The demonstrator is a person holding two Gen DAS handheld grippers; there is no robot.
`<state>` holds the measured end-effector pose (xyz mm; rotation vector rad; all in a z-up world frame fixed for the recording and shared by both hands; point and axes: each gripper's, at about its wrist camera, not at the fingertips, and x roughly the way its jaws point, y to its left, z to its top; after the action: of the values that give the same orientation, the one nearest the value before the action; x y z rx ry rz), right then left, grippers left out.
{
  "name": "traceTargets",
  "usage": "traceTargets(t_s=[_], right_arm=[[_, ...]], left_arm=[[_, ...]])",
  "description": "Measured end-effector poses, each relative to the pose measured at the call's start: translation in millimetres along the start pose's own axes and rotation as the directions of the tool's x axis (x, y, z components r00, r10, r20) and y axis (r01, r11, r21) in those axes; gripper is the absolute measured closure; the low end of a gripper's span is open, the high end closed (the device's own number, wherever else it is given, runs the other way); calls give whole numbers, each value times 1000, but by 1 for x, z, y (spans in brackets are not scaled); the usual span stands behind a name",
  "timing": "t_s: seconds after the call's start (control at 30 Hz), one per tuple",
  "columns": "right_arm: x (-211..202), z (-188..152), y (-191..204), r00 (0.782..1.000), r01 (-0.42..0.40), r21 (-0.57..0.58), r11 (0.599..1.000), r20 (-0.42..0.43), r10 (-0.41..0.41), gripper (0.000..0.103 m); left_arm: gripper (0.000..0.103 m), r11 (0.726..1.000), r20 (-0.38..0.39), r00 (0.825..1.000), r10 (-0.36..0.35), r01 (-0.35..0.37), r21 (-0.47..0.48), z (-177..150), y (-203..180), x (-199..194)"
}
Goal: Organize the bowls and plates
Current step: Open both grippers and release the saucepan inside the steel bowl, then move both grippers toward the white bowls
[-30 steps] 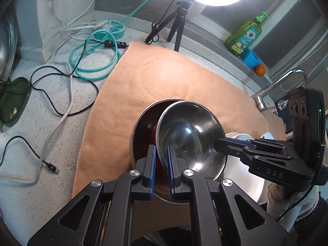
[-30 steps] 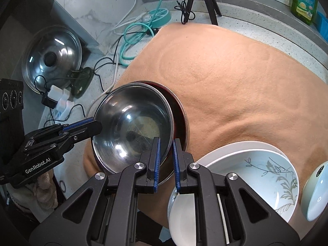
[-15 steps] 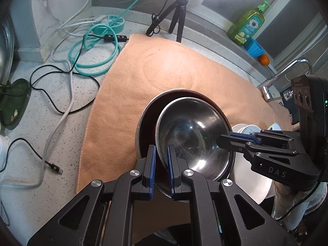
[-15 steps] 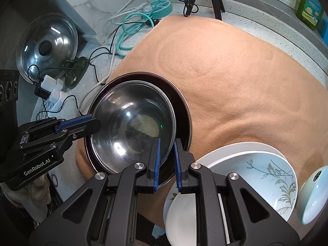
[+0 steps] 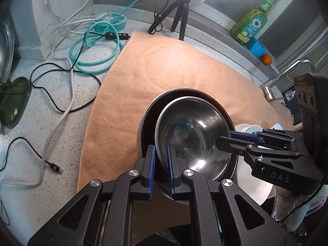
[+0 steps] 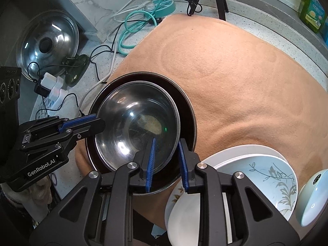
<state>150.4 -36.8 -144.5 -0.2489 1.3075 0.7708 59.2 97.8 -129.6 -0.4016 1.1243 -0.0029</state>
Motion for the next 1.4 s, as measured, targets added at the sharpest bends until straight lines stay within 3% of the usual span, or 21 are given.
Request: traceTargets(t_s=[0.43,0.73,0.87,1.07,1.4], right_arm=[[-21,1,-6,998,-43,22,999,54,42,77],[-71,-16,-30,983,-70,82,994,177,55,77],[-96,-31,-55,974,-64,137,988,223,32,76],[-133,-60,-108,958,-36,245,969,285,-37,67],[-172,-122,-207,936,28,437,899,303,-177,67]], left_arm=[[94,1000,55,998,-14,13,4,7,-9,-16],[94,996,132,988,-86,82,38,17,-40,-36],[91,989,133,981,-142,135,63,19,-62,-33],[91,974,101,973,-206,194,118,18,-105,-19],[91,939,17,957,-288,279,200,12,-183,17]])
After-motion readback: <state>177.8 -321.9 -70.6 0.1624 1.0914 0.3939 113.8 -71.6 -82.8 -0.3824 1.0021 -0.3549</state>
